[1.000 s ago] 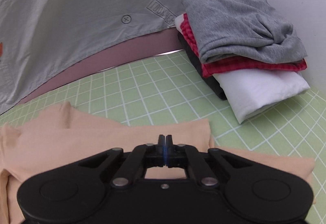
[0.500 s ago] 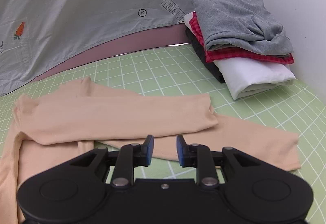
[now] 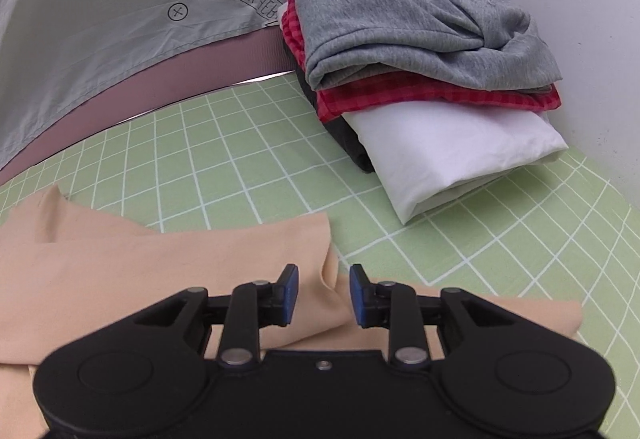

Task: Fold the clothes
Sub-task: 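Grasp the sleeve cuff with the right gripper and fold it across the shirt body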

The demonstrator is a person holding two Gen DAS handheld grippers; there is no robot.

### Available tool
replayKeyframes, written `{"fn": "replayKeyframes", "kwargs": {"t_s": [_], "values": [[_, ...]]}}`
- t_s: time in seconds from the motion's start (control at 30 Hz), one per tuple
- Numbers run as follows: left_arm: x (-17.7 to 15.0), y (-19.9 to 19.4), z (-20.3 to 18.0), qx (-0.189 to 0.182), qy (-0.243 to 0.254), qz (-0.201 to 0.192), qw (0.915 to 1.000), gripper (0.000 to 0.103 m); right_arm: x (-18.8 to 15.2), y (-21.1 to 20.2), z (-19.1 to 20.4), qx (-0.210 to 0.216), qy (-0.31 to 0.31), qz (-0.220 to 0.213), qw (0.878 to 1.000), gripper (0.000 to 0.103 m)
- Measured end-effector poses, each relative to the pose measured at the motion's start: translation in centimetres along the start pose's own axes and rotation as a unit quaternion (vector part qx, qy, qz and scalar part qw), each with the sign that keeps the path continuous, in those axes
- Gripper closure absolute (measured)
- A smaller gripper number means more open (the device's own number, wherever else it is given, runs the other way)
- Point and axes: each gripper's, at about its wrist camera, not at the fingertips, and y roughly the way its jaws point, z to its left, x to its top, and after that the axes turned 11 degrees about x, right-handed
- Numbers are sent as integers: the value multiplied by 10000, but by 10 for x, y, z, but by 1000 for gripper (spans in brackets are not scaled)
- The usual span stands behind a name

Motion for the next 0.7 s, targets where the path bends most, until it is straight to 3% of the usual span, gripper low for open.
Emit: {"fn": "replayKeyframes", "kwargs": {"t_s": [0.13, 0.27, 0.47, 0.7], "values": [[2, 3, -1, -11, -7, 16, 10000, 4, 1, 3, 1, 142, -46, -34, 9999, 101], [-6, -7, 4, 1, -21, -53, 10000, 4, 3, -13, 13, 272, -219, -208, 9992, 101], [-34, -33, 25, -163, -73, -196, 9996, 4, -8, -70, 54, 801, -703, -507, 9930, 101], [-68, -59, 50, -329, -113, -310, 9989, 4, -64, -137, 123, 1554, -1459, -408, 9762, 101]]}}
